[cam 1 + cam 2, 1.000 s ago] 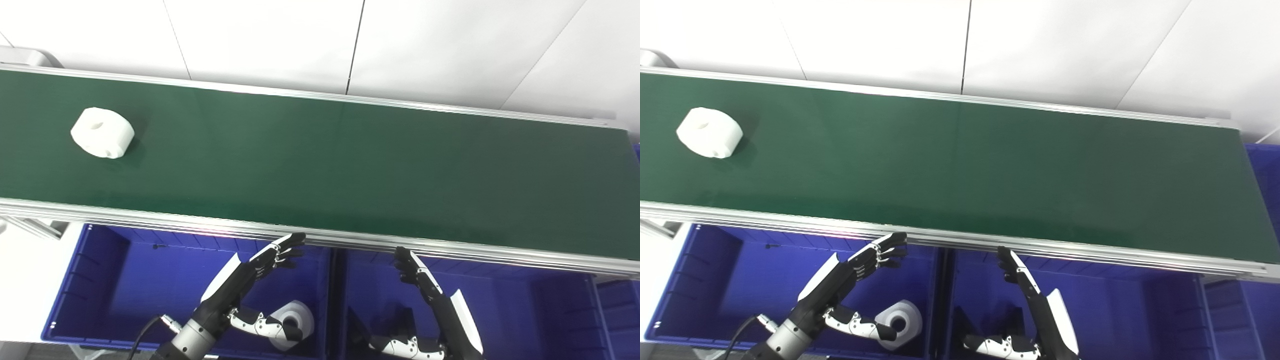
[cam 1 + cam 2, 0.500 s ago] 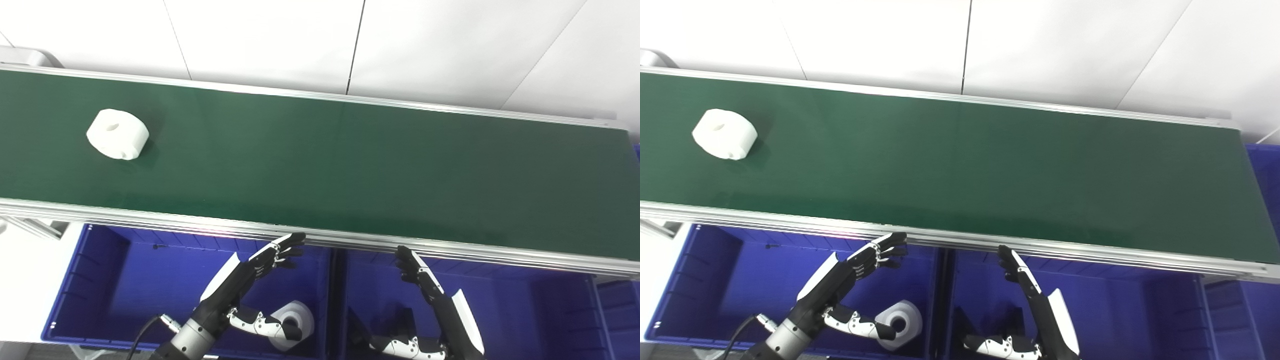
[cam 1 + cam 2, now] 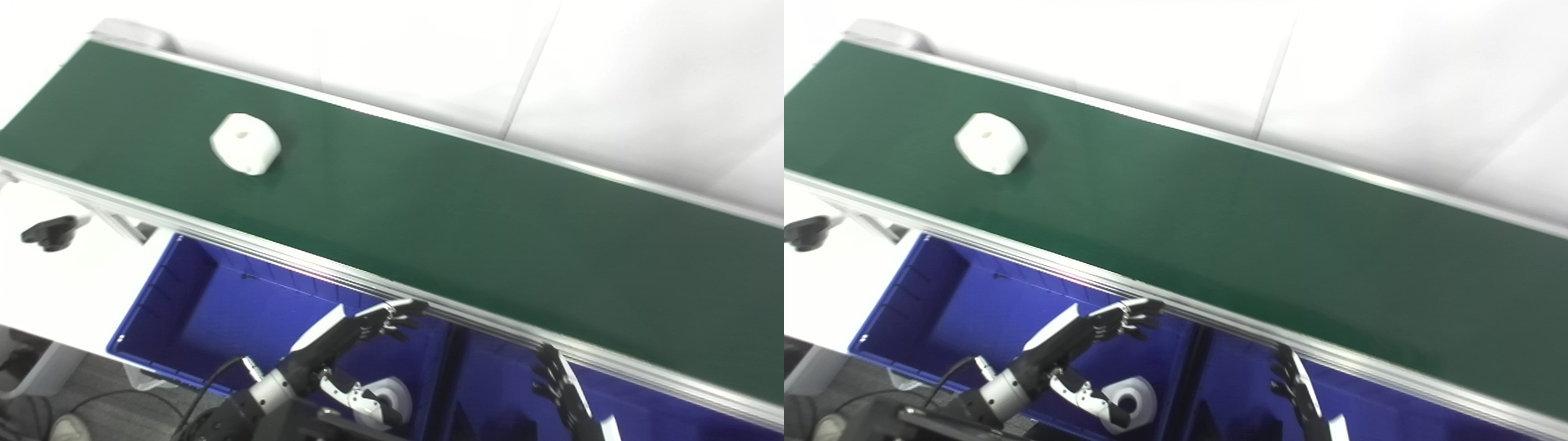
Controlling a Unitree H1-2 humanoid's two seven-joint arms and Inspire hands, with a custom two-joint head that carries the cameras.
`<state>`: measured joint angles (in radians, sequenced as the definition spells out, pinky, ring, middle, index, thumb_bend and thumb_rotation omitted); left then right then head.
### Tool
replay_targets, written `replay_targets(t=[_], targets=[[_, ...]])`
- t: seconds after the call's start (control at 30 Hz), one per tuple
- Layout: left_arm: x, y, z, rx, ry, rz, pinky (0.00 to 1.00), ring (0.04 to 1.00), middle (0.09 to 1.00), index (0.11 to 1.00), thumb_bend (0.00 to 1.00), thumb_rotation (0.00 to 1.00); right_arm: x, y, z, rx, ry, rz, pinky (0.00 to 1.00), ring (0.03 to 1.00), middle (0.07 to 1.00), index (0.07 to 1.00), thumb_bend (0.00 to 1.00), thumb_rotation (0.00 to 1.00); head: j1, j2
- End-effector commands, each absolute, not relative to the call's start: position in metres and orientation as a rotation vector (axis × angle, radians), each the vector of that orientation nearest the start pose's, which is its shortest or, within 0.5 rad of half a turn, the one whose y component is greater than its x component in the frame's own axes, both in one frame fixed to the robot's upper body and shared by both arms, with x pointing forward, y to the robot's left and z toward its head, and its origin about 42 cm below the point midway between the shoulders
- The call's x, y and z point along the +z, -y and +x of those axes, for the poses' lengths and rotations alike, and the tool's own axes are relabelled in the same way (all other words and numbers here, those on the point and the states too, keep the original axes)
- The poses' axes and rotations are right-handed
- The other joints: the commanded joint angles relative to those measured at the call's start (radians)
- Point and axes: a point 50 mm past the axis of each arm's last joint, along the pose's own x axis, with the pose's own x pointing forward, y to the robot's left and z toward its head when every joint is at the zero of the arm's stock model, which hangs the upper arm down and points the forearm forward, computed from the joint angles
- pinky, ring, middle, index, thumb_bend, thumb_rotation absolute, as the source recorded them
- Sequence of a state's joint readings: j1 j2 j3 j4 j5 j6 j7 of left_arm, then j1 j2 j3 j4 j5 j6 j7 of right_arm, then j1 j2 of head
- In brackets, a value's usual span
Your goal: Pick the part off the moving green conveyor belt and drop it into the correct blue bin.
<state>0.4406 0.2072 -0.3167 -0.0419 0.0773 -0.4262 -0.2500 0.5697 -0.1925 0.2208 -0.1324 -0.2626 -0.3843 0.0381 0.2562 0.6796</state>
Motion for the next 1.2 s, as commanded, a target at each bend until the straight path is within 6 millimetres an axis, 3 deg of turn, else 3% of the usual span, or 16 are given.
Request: replay_targets(t=[0.0, 0.2, 0.27, 0.4, 0.5, 0.67, 0.8, 1.0, 1.17], targets=[[0.046, -0.193, 0.108, -0.542, 0.049, 0.152, 0.73, 0.823, 0.881, 0.87, 0.9, 0.21, 0.057, 0.22, 0.075, 0.289, 0.004, -0.322, 0.86, 0.908, 0.927, 0.959, 0.87, 0.33, -0.01, -0.009], [0.048, -0.194, 0.109, -0.522, 0.056, 0.14, 0.71, 0.797, 0.858, 0.838, 0.9, 0.16, 0.052, 0.217, 0.076, 0.286, 0.014, -0.324, 0.84, 0.892, 0.917, 0.949, 0.87, 0.31, -0.015, -0.037], [0.049, -0.194, 0.109, -0.504, 0.064, 0.143, 0.71, 0.793, 0.85, 0.83, 0.91, 0.16, 0.049, 0.217, 0.077, 0.28, 0.009, -0.32, 0.82, 0.879, 0.913, 0.945, 0.88, 0.3, -0.013, -0.082], [0.053, -0.194, 0.11, -0.474, 0.076, 0.123, 0.69, 0.771, 0.825, 0.804, 0.92, 0.14, 0.044, 0.216, 0.076, 0.283, -0.007, -0.304, 0.81, 0.875, 0.912, 0.942, 0.88, 0.29, -0.012, -0.109], [0.066, -0.192, 0.112, -0.448, 0.12, 0.078, 0.65, 0.735, 0.792, 0.77, 0.94, 0.13, 0.041, 0.216, 0.076, 0.288, -0.013, -0.306, 0.84, 0.892, 0.918, 0.95, 0.88, 0.29, -0.012, -0.113], [0.097, -0.193, 0.125, -0.418, 0.25, 0.101, 0.62, 0.708, 0.773, 0.759, 0.95, 0.1, 0.038, 0.214, 0.079, 0.286, -0.011, -0.327, 0.82, 0.885, 0.907, 0.941, 0.89, 0.3, -0.008, -0.128], [0.116, -0.198, 0.141, -0.428, 0.338, 0.131, 0.65, 0.71, 0.775, 0.769, 0.94, 0.13, 0.037, 0.213, 0.081, 0.284, -0.013, -0.323, 0.82, 0.881, 0.904, 0.937, 0.89, 0.31, -0.009, -0.128], [0.125, -0.204, 0.162, -0.447, 0.395, 0.172, 0.63, 0.728, 0.826, 0.788, 0.93, 0.15, 0.033, 0.214, 0.084, 0.284, -0.014, -0.32, 0.77, 0.851, 0.891, 0.932, 0.89, 0.3, -0.004, -0.144], [0.13, -0.2, 0.175, -0.447, 0.431, 0.179, 0.63, 0.735, 0.824, 0.786, 0.94, 0.14, 0.029, 0.216, 0.086, 0.289, -0.019, -0.328, 0.81, 0.874, 0.903, 0.937, 0.89, 0.3, -0.019, -0.185]])
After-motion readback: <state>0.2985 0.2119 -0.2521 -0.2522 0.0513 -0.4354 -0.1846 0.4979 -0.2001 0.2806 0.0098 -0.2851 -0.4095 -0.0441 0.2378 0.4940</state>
